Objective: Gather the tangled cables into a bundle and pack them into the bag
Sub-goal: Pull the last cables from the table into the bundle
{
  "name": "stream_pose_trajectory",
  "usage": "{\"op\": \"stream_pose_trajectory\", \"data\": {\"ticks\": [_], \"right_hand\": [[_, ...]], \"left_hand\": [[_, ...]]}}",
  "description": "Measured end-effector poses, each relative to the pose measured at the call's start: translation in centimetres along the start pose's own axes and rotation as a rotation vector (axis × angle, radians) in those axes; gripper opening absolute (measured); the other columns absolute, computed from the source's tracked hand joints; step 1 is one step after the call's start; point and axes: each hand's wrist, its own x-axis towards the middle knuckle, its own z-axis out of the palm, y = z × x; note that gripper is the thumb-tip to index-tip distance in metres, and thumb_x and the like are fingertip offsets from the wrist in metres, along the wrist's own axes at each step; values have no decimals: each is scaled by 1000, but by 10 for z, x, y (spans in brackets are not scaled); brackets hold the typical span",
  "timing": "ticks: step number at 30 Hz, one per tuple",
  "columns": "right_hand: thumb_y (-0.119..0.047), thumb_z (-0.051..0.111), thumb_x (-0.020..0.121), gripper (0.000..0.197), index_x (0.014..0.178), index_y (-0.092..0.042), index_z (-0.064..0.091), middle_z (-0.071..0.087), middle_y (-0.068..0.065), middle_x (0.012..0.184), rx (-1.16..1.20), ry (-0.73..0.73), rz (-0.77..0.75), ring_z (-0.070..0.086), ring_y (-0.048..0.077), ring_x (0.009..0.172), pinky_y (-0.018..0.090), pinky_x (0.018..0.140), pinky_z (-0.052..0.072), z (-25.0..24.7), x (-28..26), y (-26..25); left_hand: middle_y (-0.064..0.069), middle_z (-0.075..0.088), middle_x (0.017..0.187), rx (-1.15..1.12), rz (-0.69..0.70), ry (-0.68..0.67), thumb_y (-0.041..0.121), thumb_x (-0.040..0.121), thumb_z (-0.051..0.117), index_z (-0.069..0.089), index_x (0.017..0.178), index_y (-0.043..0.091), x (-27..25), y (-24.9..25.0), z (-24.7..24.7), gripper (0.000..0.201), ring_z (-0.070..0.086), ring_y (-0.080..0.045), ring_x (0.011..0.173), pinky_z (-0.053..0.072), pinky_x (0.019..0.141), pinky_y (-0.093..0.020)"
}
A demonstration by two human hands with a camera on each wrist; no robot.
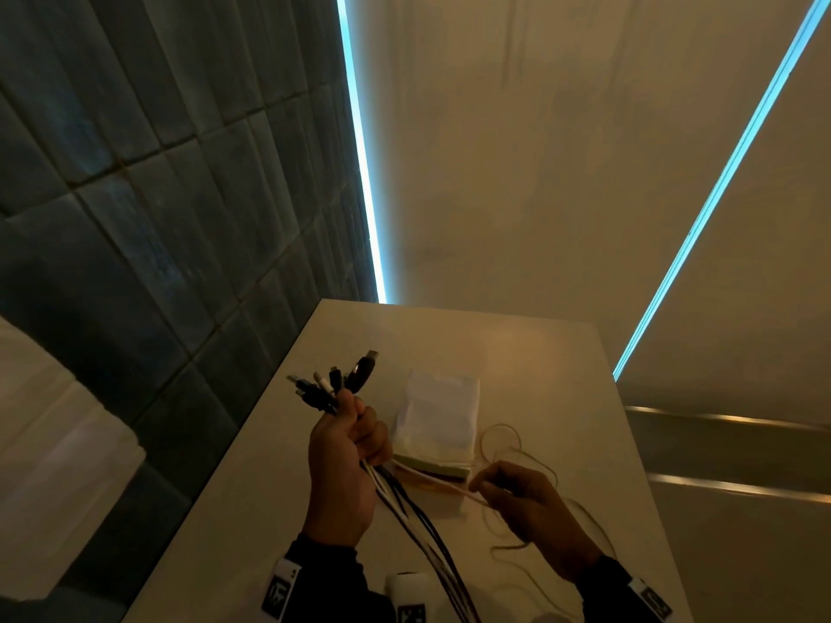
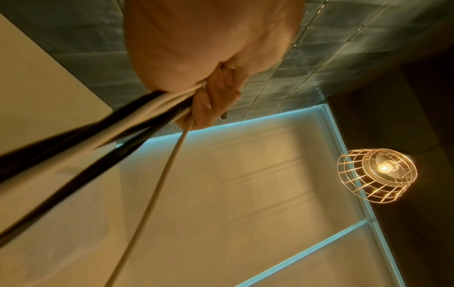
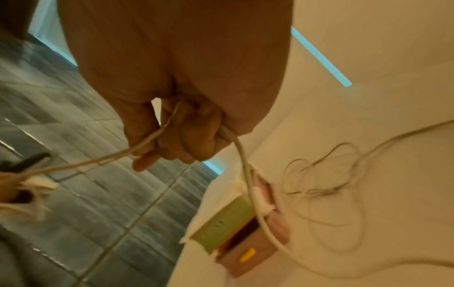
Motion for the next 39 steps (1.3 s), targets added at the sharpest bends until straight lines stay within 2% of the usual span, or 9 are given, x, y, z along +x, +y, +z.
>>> {"op": "stream_pose_trajectory", "data": {"ticks": [5, 8, 13, 18, 22, 25, 28, 32, 39], "right_hand": [[-23, 61, 92, 23, 75, -14, 74, 65, 7, 77, -128, -19, -75, 56, 5, 70, 17, 66, 41, -15, -8, 24], [-36, 62, 87, 26, 72, -18, 74, 58, 14, 66, -102, -65, -79, 54, 14, 65, 24, 68, 44, -24, -11, 47], [-23, 60, 93, 33, 61, -19, 69, 53, -7, 52, -270, -52, 187, 47, 6, 53, 23, 57, 40, -29, -13, 108], [-15, 57, 94, 33, 63, -7, 67, 49, 2, 49, -165, 153, 397, 37, 7, 34, 20, 39, 29, -17, 2, 105], [-16, 58, 91, 23, 77, -1, 67, 47, 3, 54, 23, 258, 117, 33, 11, 42, 22, 41, 25, -6, 11, 13], [-15, 59, 92, 24, 74, -2, 67, 50, -5, 53, 6, 59, -179, 40, 8, 47, 19, 45, 32, 10, 3, -56], [-14, 59, 92, 23, 76, -3, 71, 57, -1, 55, -43, -113, -299, 47, 6, 51, 18, 52, 37, 25, -5, -76], [-19, 60, 92, 26, 75, -2, 70, 47, -4, 53, 21, -138, -218, 37, 7, 48, 18, 50, 31, 26, -3, -46], [-24, 55, 96, 32, 67, -12, 62, 35, -6, 46, -52, -29, 21, 31, 5, 40, 16, 42, 26, 2, -2, 51]], "left_hand": [[8, 24, 51, -5, 3, 23, 27, 104, 32, 36, 70, 14, 3, 1, -7, 37, 19, -8, 40, 24, 38, -22], [8, 24, 51, -25, 11, 20, 27, 104, 32, 35, 69, 15, 3, 4, -7, 37, 19, -7, 40, 24, 38, -21], [8, 24, 50, 3, 22, -10, 28, 103, 33, 36, 68, 15, 0, 4, -3, 38, 18, -7, 40, 20, 39, -21], [6, 25, 51, 155, -28, -36, 29, 102, 36, 40, 69, 14, -5, 2, 2, 37, 17, -9, 41, 14, 45, -27], [-5, 51, 54, 375, -124, -28, 29, 103, 36, 45, 74, 12, -10, -10, 9, 35, 32, -13, 42, 25, 46, -26], [-16, 71, 72, 378, -207, -27, 30, 104, 33, 52, 83, 7, -13, -17, 17, 37, 55, -22, 54, 48, 50, -31], [-21, 73, 86, 281, -275, -78, 34, 103, 32, 58, 85, 2, -18, -12, 27, 44, 67, -34, 74, 54, 72, -47], [-4, 47, 55, -129, -287, -117, 30, 99, 39, 49, 69, 12, -21, -3, 36, 36, 46, -18, 47, 42, 59, -34], [5, 30, 55, -160, -107, -152, 27, 96, 39, 41, 71, 14, -17, 3, 24, 28, 22, -7, 42, 26, 40, -22]]}}
